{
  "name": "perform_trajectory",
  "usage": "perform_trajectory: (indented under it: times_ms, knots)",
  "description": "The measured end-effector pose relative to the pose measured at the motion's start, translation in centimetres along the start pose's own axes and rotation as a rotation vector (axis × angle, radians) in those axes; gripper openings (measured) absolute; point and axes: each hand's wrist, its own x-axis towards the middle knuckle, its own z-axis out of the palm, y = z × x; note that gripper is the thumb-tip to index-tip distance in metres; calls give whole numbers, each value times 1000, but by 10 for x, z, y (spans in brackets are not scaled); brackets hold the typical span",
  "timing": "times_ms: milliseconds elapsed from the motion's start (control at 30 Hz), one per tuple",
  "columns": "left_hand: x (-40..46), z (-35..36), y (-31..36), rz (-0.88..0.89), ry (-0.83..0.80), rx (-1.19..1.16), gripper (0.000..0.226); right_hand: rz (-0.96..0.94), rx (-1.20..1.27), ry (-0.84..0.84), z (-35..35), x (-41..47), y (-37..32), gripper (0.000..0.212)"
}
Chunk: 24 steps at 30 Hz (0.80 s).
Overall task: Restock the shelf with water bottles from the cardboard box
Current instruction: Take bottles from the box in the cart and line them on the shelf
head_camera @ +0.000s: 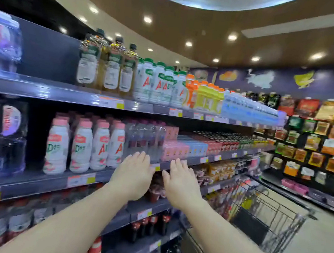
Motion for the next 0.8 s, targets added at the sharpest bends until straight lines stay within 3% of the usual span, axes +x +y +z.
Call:
perform_trajectory:
  times_ms: [367,800]
  knots:
    - [99,127,226,347,-189,-68,53,416,-40,-102,34,-44,260,58]
    - [327,305,311,399,-299,-204,48,622,-88,-230,144,103,461,59]
